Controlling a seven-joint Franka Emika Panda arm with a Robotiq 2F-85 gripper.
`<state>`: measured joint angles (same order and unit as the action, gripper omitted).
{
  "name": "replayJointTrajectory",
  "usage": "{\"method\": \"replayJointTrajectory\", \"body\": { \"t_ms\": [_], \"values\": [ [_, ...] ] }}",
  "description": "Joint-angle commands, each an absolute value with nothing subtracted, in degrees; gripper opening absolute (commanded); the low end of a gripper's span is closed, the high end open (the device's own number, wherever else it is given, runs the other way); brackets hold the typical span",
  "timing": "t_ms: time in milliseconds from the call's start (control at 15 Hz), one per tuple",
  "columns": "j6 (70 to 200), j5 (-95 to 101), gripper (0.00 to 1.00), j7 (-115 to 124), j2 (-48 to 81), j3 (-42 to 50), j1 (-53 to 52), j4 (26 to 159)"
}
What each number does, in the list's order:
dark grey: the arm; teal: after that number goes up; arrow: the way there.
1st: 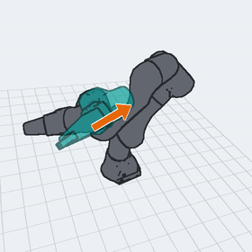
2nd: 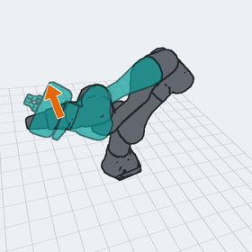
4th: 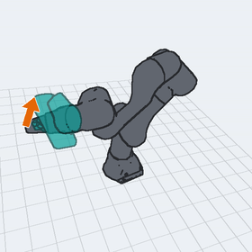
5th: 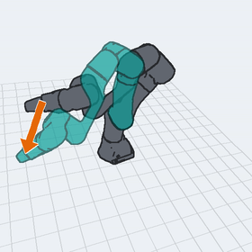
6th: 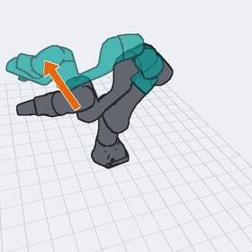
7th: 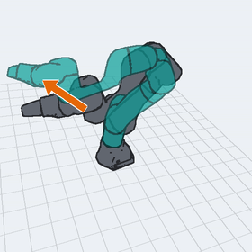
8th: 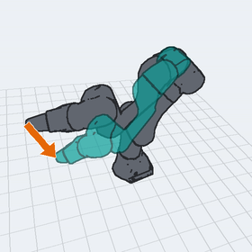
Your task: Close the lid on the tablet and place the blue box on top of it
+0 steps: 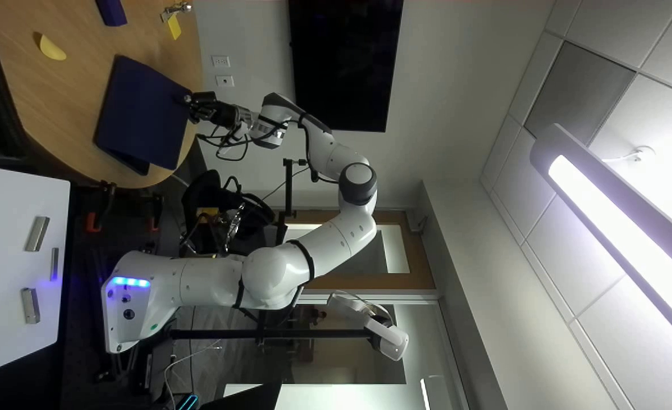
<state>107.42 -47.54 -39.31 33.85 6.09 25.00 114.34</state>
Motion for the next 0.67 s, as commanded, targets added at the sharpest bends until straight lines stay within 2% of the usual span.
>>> {"method": "replayJointTrajectory", "body": {
  "t_ms": [0, 467, 600],
  "values": [
    [105.2, -47.6, 0.48, -39.0, 34.8, 6.7, 24.5, 113.0],
    [109.0, -43.2, 1.0, -35.6, 32.9, 8.2, 21.9, 114.0],
    [112.3, -39.4, 1.0, -32.3, 30.7, 9.3, 20.1, 114.7]
  ]
}}
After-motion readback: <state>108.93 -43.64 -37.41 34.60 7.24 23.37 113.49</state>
